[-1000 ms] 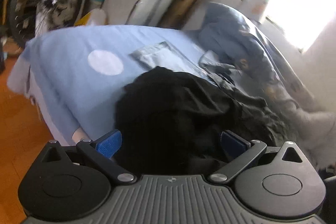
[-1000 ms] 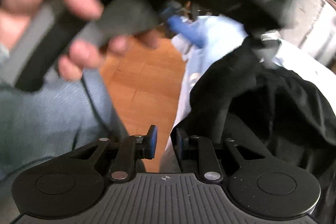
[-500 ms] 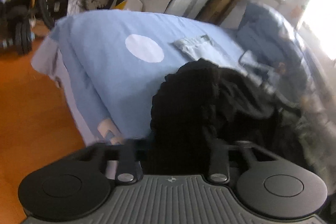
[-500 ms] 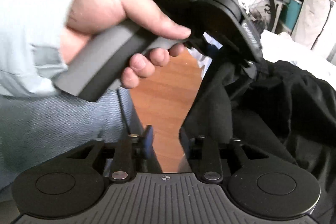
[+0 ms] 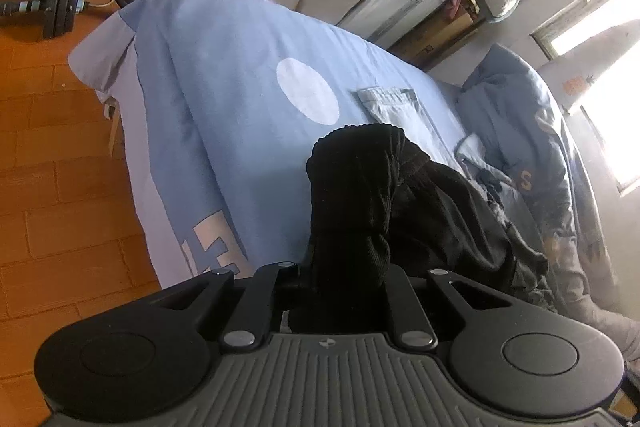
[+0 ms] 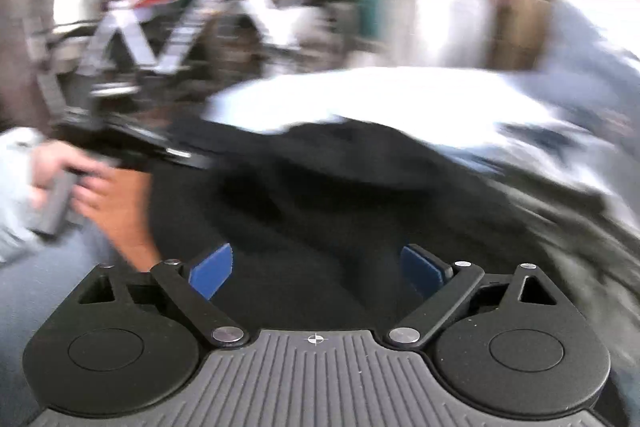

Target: Fold clothes

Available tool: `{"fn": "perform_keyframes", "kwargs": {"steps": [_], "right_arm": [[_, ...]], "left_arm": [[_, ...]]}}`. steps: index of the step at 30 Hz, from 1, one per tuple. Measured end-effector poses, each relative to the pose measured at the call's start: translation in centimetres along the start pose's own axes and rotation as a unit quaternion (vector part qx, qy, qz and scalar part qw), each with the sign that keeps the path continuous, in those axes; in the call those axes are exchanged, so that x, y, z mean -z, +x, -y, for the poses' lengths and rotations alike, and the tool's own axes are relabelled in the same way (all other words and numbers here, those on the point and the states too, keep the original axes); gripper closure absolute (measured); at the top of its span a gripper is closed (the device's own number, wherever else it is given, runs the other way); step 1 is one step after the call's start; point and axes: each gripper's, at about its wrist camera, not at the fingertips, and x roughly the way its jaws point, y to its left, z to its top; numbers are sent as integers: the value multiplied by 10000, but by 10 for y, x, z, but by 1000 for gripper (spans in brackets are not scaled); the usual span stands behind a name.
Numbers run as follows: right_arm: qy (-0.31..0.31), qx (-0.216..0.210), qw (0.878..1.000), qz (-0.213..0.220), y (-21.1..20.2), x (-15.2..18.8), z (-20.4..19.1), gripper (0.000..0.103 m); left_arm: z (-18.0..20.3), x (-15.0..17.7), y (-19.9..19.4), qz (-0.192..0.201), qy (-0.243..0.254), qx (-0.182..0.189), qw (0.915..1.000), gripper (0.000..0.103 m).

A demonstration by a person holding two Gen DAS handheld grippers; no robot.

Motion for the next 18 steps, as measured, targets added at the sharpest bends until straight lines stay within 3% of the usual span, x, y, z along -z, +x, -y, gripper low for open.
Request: {"fn": "perform_keyframes", "kwargs": {"steps": [4, 6, 9, 13, 18], "right_arm": [[450, 1078, 9929, -241, -45, 54, 29, 1], [693, 1538, 9853, -274, -54, 82, 31, 0], [984, 2231, 9693, -310, -60, 126, 30, 0], [1256, 2785, 9512, -433, -47, 164, 38, 0], [1369, 2961, 9438, -527, -25, 174, 69, 0]], "left_arm": [[3, 4, 1, 43, -308, 7, 9995, 89], [6, 7, -1, 59, -541, -49, 9985, 88], [29, 17, -8, 215, -504, -165, 9984, 88], [51, 24, -8, 383, -464, -348, 9976, 88], [60, 28, -2, 524, -556, -610, 9952, 88]]}}
